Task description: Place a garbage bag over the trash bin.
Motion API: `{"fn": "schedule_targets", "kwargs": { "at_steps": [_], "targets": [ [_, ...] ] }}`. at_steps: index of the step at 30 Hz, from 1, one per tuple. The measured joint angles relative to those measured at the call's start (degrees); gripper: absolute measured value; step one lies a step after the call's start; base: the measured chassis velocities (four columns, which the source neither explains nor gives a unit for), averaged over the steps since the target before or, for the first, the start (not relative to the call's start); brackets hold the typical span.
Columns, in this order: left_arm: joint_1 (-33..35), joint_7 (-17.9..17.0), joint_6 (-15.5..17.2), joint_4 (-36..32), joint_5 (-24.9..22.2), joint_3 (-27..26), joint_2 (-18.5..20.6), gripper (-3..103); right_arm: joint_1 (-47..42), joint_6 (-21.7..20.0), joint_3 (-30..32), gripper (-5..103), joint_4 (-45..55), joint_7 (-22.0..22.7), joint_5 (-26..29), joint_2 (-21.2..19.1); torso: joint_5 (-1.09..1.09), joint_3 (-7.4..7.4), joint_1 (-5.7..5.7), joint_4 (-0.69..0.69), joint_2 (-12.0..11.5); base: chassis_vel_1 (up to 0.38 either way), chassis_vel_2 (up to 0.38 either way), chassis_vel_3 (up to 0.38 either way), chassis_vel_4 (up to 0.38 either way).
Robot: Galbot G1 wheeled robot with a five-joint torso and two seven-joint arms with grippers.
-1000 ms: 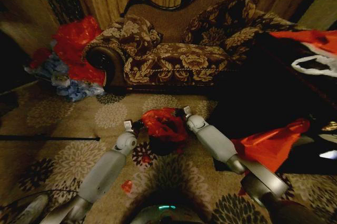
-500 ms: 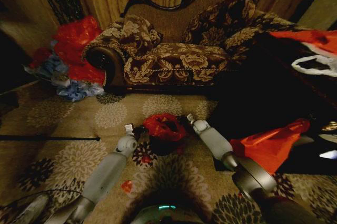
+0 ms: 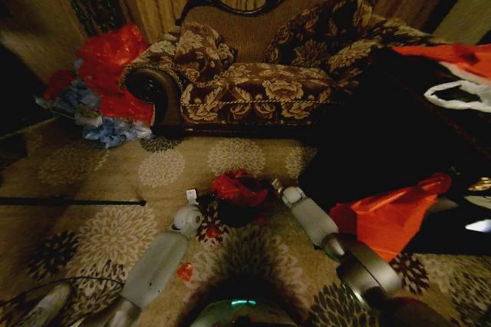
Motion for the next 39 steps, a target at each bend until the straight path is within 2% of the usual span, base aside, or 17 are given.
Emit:
{"fn": "schedule_targets", "kwargs": {
  "at_steps": [10,18,20,21,22,24,25,26,27,28,29,30,33,34,37,38,39],
  "targets": [
    [1.2,1.5,0.1,2.8,2.6,-0.2,-1.8,0,-3.4,0.0,0.9,0,1.0,1.9,-0.2,-0.1,0.00,0.00,0.00,0.00,0.0,0.000,0.000,0.000,0.000],
    [2.0,2.6,-1.8,5.1,6.3,-0.2,-3.0,0,-5.8,-0.1,0.7,0,3.7,4.8,-0.4,-1.5,0.00,0.00,0.00,0.00,0.0,0.000,0.000,0.000,0.000],
    [2.1,2.6,-3.5,5.0,6.8,-0.1,-3.0,0,-6.7,-1.2,-0.6,-2,6.1,11.3,1.7,-2.2,0.00,0.01,0.00,0.00,0.0,0.000,0.000,0.000,0.000],
    [2.1,2.6,-4.5,4.5,6.9,-0.1,-3.0,0,-7.1,-2.3,-1.3,3,7.8,14.7,4.0,-2.7,0.00,0.01,0.00,0.00,0.0,0.000,0.000,0.000,0.000],
    [2.1,2.6,-4.5,4.5,6.9,-0.1,-3.0,0,-7.1,-2.3,-1.3,3,7.8,14.7,4.0,-2.7,0.00,0.01,0.00,0.00,0.0,0.000,0.000,0.000,0.000],
    [2.2,2.6,-6.4,3.2,7.3,-0.2,-2.6,-1,-7.9,-4.5,-2.6,14,11.5,20.6,7.8,-4.1,0.01,0.01,0.00,0.00,0.0,0.000,0.000,0.000,0.000],
    [2.5,2.6,-7.3,2.1,7.7,-0.2,-2.1,10,-8.7,-6.1,-3.2,20,14.6,22.2,10.1,-5.8,0.01,0.01,0.00,0.01,0.0,0.000,0.000,0.000,0.000],
    [2.5,2.6,-7.3,2.1,7.7,-0.2,-2.1,10,-8.7,-6.1,-3.2,20,14.6,22.2,10.1,-5.8,0.01,0.01,0.00,0.01,0.0,0.000,0.000,0.000,0.000],
    [2.9,2.6,-7.8,1.2,8.0,-0.3,-1.6,10,-9.4,-7.2,-3.5,25,17.0,22.7,11.4,-7.3,0.02,0.01,0.00,0.01,0.0,0.000,0.000,0.000,0.000],
    [3.5,2.5,-8.2,-0.1,8.4,-0.5,-1.0,20,-10.4,-8.5,-3.8,30,20.1,23.2,13.0,-9.2,-0.03,0.01,0.00,-0.02,0.0,0.000,0.000,0.000,0.000],
    [3.5,2.5,-8.2,-0.1,8.4,-0.5,-1.0,20,-10.4,-8.5,-3.8,30,20.1,23.2,13.0,-9.2,-0.03,0.01,0.00,-0.02,0.0,0.000,0.000,0.000,0.000],
    [4.1,2.5,-8.3,-1.0,8.6,-0.6,-0.6,20,-11.2,-8.9,-4.0,36,22.0,23.3,13.9,-10.3,-0.01,0.01,0.00,-0.02,0.0,0.000,0.000,0.000,0.000],
    [6.6,1.8,-8.3,-4.0,8.9,-1.6,0.4,36,-14.2,-9.2,-3.5,47,27.0,24.0,15.3,-13.5,-0.01,0.01,0.00,-0.01,0.0,0.000,0.000,0.000,0.000],
    [6.6,1.8,-8.3,-4.0,8.9,-1.6,0.4,36,-14.2,-9.2,-3.5,47,27.0,24.0,15.3,-13.5,-0.01,0.01,0.00,-0.01,0.0,0.000,0.000,0.000,0.000],
    [9.1,1.3,-8.2,-6.4,9.1,-2.3,0.7,47,-17.1,-9.2,-2.3,63,30.9,24.8,16.1,-15.3,0.03,0.00,0.00,-0.01,0.0,0.000,0.000,0.000,0.000],
    [9.1,1.3,-8.2,-6.4,9.1,-2.3,0.7,47,-17.1,-9.2,-2.3,63,30.9,24.8,16.1,-15.3,0.03,0.00,0.00,-0.01,0.0,0.000,0.000,0.000,0.000],
    [10.8,1.2,-8.2,-7.8,9.7,-2.7,0.8,52,-18.8,-9.2,-1.3,69,33.2,25.5,16.7,-16.1,0.00,0.00,0.00,-0.01,0.0,0.000,0.000,0.000,0.000]
  ]
}}
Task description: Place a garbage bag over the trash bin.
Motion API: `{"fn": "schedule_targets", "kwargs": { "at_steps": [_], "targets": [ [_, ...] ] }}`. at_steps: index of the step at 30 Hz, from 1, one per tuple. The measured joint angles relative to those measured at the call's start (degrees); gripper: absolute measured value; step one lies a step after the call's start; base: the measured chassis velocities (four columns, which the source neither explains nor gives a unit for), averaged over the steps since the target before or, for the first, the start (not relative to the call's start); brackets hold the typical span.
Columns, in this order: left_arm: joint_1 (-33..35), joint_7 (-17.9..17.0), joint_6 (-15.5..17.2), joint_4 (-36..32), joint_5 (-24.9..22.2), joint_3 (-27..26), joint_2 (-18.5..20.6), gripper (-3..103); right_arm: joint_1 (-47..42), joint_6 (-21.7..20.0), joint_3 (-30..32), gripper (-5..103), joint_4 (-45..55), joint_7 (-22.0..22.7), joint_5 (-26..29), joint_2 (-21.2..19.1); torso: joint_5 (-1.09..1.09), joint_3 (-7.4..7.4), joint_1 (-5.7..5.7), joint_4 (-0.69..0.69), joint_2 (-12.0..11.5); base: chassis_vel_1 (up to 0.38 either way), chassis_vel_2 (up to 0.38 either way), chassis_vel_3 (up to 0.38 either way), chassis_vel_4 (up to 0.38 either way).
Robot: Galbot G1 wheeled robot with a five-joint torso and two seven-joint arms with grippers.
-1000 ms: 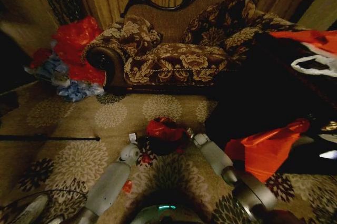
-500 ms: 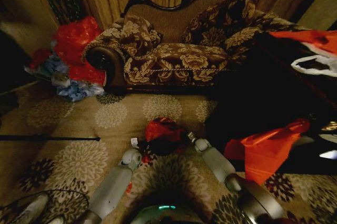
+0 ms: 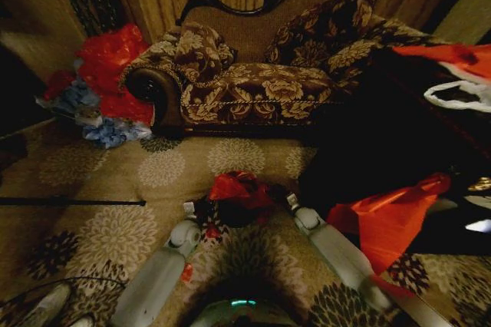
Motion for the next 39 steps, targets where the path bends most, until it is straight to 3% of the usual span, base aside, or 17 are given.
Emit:
{"fn": "schedule_targets", "kwargs": {
  "at_steps": [2,6,7,10,13,18,22,25,26,29,39],
  "targets": [
    [2.7,-0.4,0.0,-2.7,0.5,-1.0,-0.1,64,-2.8,0.3,2.0,80,3.0,0.8,0.4,-1.2,0.02,0.00,0.01,0.03,0.0,0.000,0.000,0.000,0.000],
    [5.0,-0.8,0.0,-5.5,0.8,-1.6,0.1,75,-5.1,1.0,3.8,85,4.9,1.0,0.3,-2.3,0.01,0.00,0.00,0.01,0.0,0.000,0.000,0.000,0.000],
    [6.7,-0.8,0.0,-7.7,1.8,-1.8,0.6,80,-7.0,1.9,5.0,95,6.1,1.0,-0.1,-3.5,0.00,0.00,0.00,0.01,0.0,0.000,0.000,0.000,0.000],
    [10.2,0.5,-0.6,-11.5,5.8,-2.0,1.7,96,-11.0,3.4,7.3,100,8.5,0.0,-1.4,-4.9,-0.01,0.00,0.00,0.01,0.0,0.000,0.000,0.000,0.000],
    [11.6,1.7,-0.9,-14.1,7.8,-1.6,2.5,100,-13.5,5.3,8.2,100,10.2,-2.1,-1.1,-5.1,0.04,-0.01,-0.01,0.01,0.0,0.000,0.000,0.000,0.000],
    [11.1,1.9,-0.8,-15.1,8.1,-0.3,2.5,100,-15.1,8.0,8.7,100,10.9,-3.1,0.3,-2.8,0.04,0.00,0.00,0.01,0.0,0.000,0.000,0.000,0.000],
    [10.4,2.0,-0.8,-14.3,8.0,0.2,2.2,100,-15.2,7.6,9.2,100,12.2,-2.5,2.6,-1.9,0.00,0.00,0.00,0.01,0.0,0.000,0.000,0.000,0.000],
    [9.8,2.1,-0.8,-13.6,7.9,0.6,1.9,100,-15.2,3.6,9.9,100,15.3,-2.2,10.1,-2.4,0.00,0.00,0.00,0.02,0.0,0.000,0.000,0.000,0.000],
    [9.8,2.1,-0.8,-13.6,7.9,0.6,1.9,100,-15.2,3.6,9.9,100,15.3,-2.2,10.1,-2.4,0.00,0.00,0.00,0.02,0.0,0.000,0.000,0.000,0.000],
    [9.5,2.4,-0.8,-13.6,7.7,0.7,1.9,100,-16.4,-1.7,10.8,100,18.5,-2.5,18.0,-5.0,0.01,0.00,0.00,0.01,0.0,0.000,0.000,0.000,0.000],
    [10.6,2.9,-0.6,-18.7,6.9,0.2,5.1,100,-22.8,-5.1,15.3,100,28.3,-1.9,22.8,-8.5,0.00,0.00,0.00,0.01,0.0,0.000,0.000,0.000,0.000]
  ]
}}
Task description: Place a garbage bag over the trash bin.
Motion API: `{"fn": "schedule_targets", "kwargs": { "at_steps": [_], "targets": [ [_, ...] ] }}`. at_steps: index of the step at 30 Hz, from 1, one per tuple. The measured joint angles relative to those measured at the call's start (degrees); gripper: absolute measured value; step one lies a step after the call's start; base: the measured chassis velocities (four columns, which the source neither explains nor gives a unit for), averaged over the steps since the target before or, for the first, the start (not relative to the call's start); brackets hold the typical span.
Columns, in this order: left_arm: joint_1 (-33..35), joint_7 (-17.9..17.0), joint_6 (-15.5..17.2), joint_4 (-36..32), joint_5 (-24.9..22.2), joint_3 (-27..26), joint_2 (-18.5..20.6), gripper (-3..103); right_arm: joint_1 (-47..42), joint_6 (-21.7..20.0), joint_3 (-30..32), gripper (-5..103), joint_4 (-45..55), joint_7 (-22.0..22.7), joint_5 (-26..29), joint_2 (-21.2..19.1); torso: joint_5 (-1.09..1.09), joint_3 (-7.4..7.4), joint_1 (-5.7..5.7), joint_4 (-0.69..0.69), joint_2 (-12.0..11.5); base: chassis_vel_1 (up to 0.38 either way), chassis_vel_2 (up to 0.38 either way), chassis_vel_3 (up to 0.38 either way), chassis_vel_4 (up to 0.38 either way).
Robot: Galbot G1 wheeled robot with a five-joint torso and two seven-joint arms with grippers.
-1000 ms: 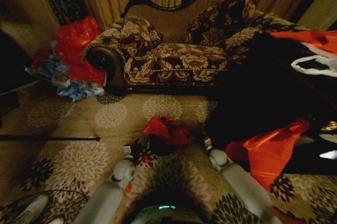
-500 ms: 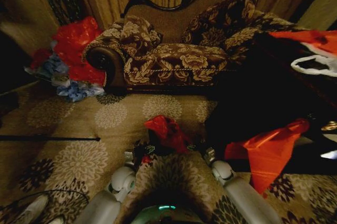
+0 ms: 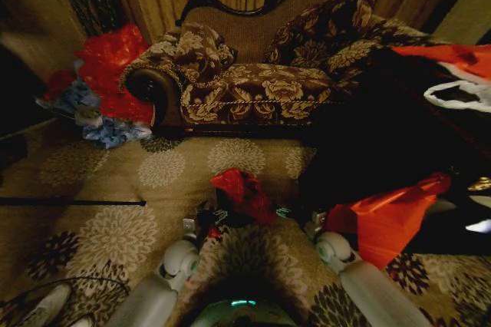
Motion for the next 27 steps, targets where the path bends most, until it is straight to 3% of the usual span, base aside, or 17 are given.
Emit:
{"fn": "schedule_targets", "kwargs": {
  "at_steps": [3,5,11,19,23,26,27],
  "targets": [
    [0.4,-0.2,1.1,-2.8,-1.9,0.0,2.2,100,-1.5,-0.1,1.0,100,2.1,0.1,-0.1,0.1,0.00,0.00,0.00,0.02,0.0,0.000,0.000,0.000,0.000],
    [-1.4,-2.1,2.8,-4.5,-6.1,0.8,3.0,100,-2.9,-0.1,1.7,100,3.2,0.1,-1.0,0.5,0.01,0.00,0.00,0.02,0.0,0.000,0.000,0.000,0.000],
    [-9.1,-7.5,5.6,-3.6,-17.9,3.0,0.3,100,-4.8,0.1,2.6,100,4.4,0.2,-2.0,0.7,0.02,0.00,0.00,-0.01,0.0,0.000,0.000,0.000,0.000],
    [-14.3,-7.5,5.4,4.8,-19.7,5.3,-3.4,100,-3.9,0.0,2.6,100,4.4,0.6,-1.9,0.5,-0.01,0.01,0.00,0.00,0.0,0.000,0.000,0.000,0.000],
    [-15.5,-6.7,4.3,8.5,-19.8,5.6,-5.1,89,-3.7,0.0,2.5,100,3.9,0.8,-1.9,0.5,0.00,0.01,0.01,0.01,0.0,0.000,0.000,0.000,0.000],
    [-16.5,-6.5,4.2,10.3,-20.0,6.0,-6.1,73,-3.6,0.0,2.4,100,3.7,1.2,-1.9,0.4,0.01,0.01,0.00,0.00,0.0,0.000,0.000,0.000,0.000],
    [-16.5,-6.5,4.2,10.3,-20.0,6.0,-6.1,73,-3.6,0.0,2.4,100,3.7,1.2,-1.9,0.4,0.01,0.01,0.00,0.00,0.0,0.000,0.000,0.000,0.000]
  ]
}}
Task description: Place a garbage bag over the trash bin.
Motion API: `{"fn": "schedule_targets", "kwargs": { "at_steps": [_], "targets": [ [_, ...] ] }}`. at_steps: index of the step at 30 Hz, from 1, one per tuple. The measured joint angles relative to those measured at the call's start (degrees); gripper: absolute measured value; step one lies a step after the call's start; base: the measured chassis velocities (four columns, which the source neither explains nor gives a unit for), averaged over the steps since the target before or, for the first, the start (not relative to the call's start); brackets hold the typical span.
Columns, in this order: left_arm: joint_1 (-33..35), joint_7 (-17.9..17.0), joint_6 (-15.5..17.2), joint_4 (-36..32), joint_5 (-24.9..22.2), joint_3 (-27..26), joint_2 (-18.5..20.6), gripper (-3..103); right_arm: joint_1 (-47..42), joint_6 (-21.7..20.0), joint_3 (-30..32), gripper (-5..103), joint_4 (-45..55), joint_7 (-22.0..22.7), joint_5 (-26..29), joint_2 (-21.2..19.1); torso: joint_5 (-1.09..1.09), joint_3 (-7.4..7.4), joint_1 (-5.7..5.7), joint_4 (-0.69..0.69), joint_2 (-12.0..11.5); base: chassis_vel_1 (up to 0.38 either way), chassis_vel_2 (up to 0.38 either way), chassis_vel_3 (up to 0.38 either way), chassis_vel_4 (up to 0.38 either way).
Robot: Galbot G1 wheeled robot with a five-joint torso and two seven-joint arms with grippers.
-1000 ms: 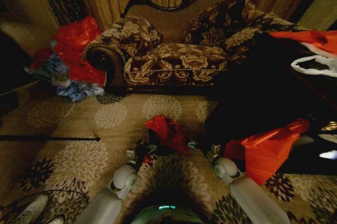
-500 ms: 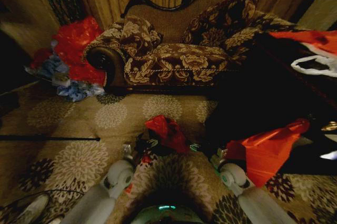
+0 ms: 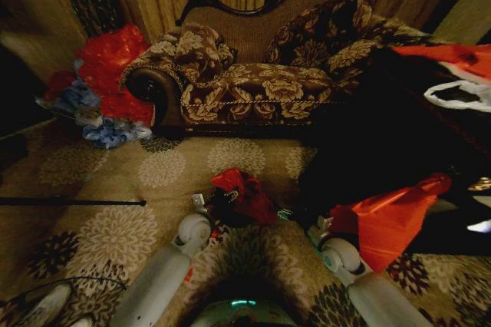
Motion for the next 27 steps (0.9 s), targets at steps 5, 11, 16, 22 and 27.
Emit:
{"fn": "schedule_targets", "kwargs": {
  "at_steps": [5,11,16,22,27],
  "targets": [
    [-0.4,-0.3,-0.2,0.2,-0.4,0.2,-0.5,56,0.6,0.0,-0.1,100,-0.8,1.0,-0.1,0.0,-0.01,0.00,0.00,0.00,0.0,0.000,0.000,0.000,0.000],
    [0.4,-0.5,-1.2,-0.2,-0.9,-0.7,0.0,34,0.9,0.0,-0.1,100,-1.5,2.3,0.3,0.5,-0.01,0.00,0.00,0.01,0.0,0.000,0.000,0.000,0.000],
    [0.3,-1.5,-2.2,-0.3,-1.8,-1.5,0.0,12,1.0,-0.2,0.0,100,-1.7,3.0,0.2,0.8,-0.01,0.00,0.00,0.00,0.0,0.000,0.000,0.000,0.000],
    [1.5,-2.8,-2.6,-3.6,-2.7,-3.4,0.8,0,0.6,-0.3,0.2,100,-1.6,3.1,0.1,0.9,-0.01,0.00,0.00,-0.01,0.0,0.000,0.000,0.000,0.000],
    [4.3,-4.4,-2.9,-6.6,-3.1,-5.8,2.0,0,0.1,-0.5,0.7,100,-1.2,3.1,-0.1,0.9,-0.02,-0.01,0.00,0.00,0.0,0.000,0.000,0.000,0.000]
  ]
}}
